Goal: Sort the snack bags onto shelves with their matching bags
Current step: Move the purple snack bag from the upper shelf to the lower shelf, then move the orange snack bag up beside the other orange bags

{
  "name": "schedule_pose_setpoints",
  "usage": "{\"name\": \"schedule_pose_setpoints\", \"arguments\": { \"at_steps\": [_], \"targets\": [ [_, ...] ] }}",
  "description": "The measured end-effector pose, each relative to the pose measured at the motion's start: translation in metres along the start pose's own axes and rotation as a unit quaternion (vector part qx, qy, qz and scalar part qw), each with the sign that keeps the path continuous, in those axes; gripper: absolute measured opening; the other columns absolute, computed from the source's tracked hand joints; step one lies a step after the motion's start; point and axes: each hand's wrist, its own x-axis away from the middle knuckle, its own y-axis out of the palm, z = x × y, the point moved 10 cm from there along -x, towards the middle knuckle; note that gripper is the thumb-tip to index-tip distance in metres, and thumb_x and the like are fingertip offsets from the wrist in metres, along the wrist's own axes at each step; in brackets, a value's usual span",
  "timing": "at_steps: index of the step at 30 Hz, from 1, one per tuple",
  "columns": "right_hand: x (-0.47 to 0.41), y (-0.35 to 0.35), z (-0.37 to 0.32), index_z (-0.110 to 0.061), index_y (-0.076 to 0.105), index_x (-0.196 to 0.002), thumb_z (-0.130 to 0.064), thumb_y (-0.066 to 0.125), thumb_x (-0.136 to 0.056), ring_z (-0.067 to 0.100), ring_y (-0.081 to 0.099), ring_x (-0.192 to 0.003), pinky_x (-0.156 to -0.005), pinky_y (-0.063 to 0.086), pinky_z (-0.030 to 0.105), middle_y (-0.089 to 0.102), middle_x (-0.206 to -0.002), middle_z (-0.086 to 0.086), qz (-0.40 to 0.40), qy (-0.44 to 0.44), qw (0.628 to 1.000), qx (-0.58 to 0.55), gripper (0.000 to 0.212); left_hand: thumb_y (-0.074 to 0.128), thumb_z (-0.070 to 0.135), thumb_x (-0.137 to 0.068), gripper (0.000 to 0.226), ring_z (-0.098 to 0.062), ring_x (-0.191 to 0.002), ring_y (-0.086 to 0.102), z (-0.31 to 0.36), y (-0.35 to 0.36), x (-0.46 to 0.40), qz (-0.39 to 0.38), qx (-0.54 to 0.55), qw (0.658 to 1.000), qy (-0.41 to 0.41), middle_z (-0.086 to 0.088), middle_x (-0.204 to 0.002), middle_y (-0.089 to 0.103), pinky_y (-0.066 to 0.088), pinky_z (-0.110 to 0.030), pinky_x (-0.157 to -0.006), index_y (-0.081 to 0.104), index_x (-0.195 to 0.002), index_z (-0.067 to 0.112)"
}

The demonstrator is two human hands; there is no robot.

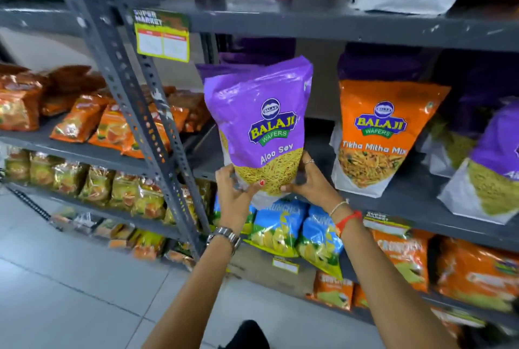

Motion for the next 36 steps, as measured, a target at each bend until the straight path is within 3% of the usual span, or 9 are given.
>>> {"name": "schedule_pose_setpoints", "arguments": {
  "at_steps": [3,7,11,19,22,25,27,32,36],
  "targets": [
    [-0.006,-0.010,0.022,-0.011,0.024,-0.145,0.001,0.080,-0.067,0.024,0.041,-0.134,-0.110,0.039,0.035,0.045,-0.142,0.014,0.011,0.027,1.000,-0.004,0.096,0.074,0.002,-0.066,0.047,-0.023,-0.093,0.040,-0.019,0.026,-0.007,-0.018,0.011,0.999,-0.027,-0.003,-0.096,0.035,0.045,-0.011,-0.065,0.041,-0.097,0.012],
    [-0.022,-0.024,0.041,-0.008,0.017,-0.146,0.016,0.071,-0.071,0.021,0.038,-0.132,-0.100,0.043,0.014,0.040,-0.142,0.011,0.015,0.062,0.998,-0.010,0.096,0.074,0.001,-0.067,0.048,-0.022,-0.094,0.038,-0.042,0.050,-0.023,-0.023,-0.018,0.999,-0.038,0.000,-0.095,0.035,0.044,-0.021,-0.071,0.039,-0.098,0.014],
    [-0.037,-0.030,0.049,-0.008,0.013,-0.147,0.019,0.066,-0.073,0.025,0.035,-0.135,-0.112,0.036,0.039,0.034,-0.149,0.018,0.010,0.081,0.996,-0.023,0.095,0.073,0.001,-0.067,0.050,-0.021,-0.094,0.039,-0.042,0.067,-0.034,-0.020,-0.036,0.999,-0.030,-0.009,-0.106,0.036,0.038,-0.002,-0.070,0.044,-0.107,0.005],
    [-0.020,-0.034,0.048,-0.012,0.015,-0.149,0.007,0.068,-0.079,0.024,0.039,-0.134,-0.108,0.039,0.041,0.040,-0.145,0.011,0.069,0.093,0.993,-0.019,0.090,0.071,0.011,-0.074,0.066,-0.024,-0.123,0.042,-0.051,0.070,-0.030,0.001,-0.002,0.999,-0.038,-0.008,-0.129,0.042,0.036,-0.032,-0.104,0.038,-0.131,0.008],
    [0.007,-0.068,0.037,-0.023,0.035,-0.139,0.004,0.071,-0.077,0.018,0.051,-0.119,-0.092,0.050,0.024,0.049,-0.138,0.012,0.177,0.063,0.982,-0.014,0.076,0.071,0.021,-0.075,0.061,-0.026,-0.117,0.045,-0.047,0.053,-0.014,0.092,-0.025,0.995,-0.007,-0.008,-0.125,0.044,0.043,-0.044,-0.098,0.042,-0.129,0.016],
    [0.054,-0.123,0.027,-0.029,0.059,-0.104,0.001,0.070,-0.076,0.006,0.062,-0.080,-0.065,0.047,0.006,0.068,-0.101,0.005,0.378,0.014,0.925,0.018,0.043,0.067,0.017,-0.078,0.037,-0.014,-0.088,0.047,-0.021,0.066,0.006,0.105,-0.029,0.992,0.065,-0.005,-0.104,0.046,0.045,-0.020,-0.079,0.055,-0.112,0.009],
    [0.082,-0.151,0.037,-0.025,0.062,-0.092,-0.004,0.073,-0.070,0.019,0.066,-0.079,-0.061,0.045,0.007,0.067,-0.093,0.004,0.484,0.019,0.874,0.036,0.032,0.064,0.013,-0.080,0.022,-0.007,-0.081,0.045,0.001,0.102,0.017,0.023,-0.035,0.990,0.134,-0.005,-0.095,0.049,0.042,-0.012,-0.072,0.059,-0.100,0.005],
    [0.082,-0.186,0.079,-0.014,0.044,-0.123,-0.045,0.083,-0.042,0.036,0.051,-0.118,-0.097,0.049,0.051,0.050,-0.122,0.011,0.492,0.090,0.865,0.047,0.094,0.061,0.017,-0.083,0.053,0.010,-0.115,0.042,-0.009,0.213,0.019,-0.244,0.035,0.969,0.027,0.003,-0.129,0.042,0.040,-0.017,-0.096,0.040,-0.131,0.011],
    [0.065,-0.199,0.097,-0.013,0.023,-0.144,-0.045,0.089,-0.039,0.031,0.034,-0.137,-0.112,0.035,0.048,0.036,-0.143,0.015,0.417,0.164,0.894,0.024,0.128,0.057,0.010,-0.085,0.072,-0.013,-0.135,0.025,-0.029,0.254,-0.005,-0.275,0.069,0.954,-0.103,-0.007,-0.151,0.023,0.028,-0.022,-0.104,0.015,-0.142,0.010]
  ]
}}
